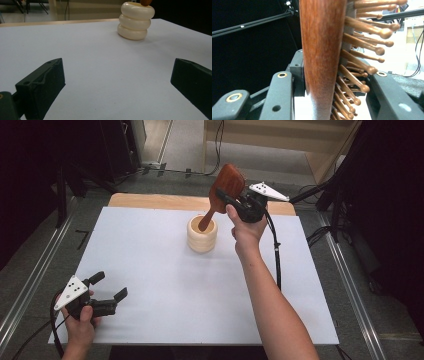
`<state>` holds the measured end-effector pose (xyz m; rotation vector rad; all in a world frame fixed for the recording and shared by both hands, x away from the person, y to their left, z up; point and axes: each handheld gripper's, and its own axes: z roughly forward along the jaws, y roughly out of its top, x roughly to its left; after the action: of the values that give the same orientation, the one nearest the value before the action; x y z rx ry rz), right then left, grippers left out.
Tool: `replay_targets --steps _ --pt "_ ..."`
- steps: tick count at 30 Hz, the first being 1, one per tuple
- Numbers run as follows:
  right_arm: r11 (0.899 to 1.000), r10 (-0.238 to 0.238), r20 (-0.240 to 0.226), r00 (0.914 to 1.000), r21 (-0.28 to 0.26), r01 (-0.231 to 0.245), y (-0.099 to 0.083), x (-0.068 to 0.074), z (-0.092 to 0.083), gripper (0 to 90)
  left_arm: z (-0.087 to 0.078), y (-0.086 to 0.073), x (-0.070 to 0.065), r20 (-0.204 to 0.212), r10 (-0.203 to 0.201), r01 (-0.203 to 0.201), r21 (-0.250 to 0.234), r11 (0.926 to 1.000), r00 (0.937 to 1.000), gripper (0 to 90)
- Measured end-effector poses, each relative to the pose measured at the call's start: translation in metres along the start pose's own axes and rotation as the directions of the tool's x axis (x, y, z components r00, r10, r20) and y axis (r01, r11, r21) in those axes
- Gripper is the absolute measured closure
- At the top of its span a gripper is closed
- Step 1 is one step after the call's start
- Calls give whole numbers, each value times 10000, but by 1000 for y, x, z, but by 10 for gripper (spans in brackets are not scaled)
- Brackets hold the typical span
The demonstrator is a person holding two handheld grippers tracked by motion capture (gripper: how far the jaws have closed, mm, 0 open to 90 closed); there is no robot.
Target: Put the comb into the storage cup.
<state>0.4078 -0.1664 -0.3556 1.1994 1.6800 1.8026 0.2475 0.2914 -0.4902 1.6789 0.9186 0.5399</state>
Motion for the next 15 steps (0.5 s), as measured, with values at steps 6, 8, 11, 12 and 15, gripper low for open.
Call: replay_targets --steps 6,8,11,12,15 --pt "10000 11 107 9999 99 -12 -4 -3 6 543 0 0 0 6 2 -2 9 10000 10000 0" --pt "9998 9 123 9999 174 -11 -6 -4 8 543 0 0 0 15 24 -24 17 10000 10000 0" --pt "9997 10 173 9998 251 -14 -9 -5 11 543 0 0 0 29 47 -47 25 10000 10000 0" --pt "9996 18 201 9998 280 -24 -11 -6 12 543 0 0 0 27 26 -26 8 10000 10000 0" --pt "9993 67 278 9996 356 -77 -14 -7 16 542 0 0 0 30 24 -24 2 10000 10000 0"
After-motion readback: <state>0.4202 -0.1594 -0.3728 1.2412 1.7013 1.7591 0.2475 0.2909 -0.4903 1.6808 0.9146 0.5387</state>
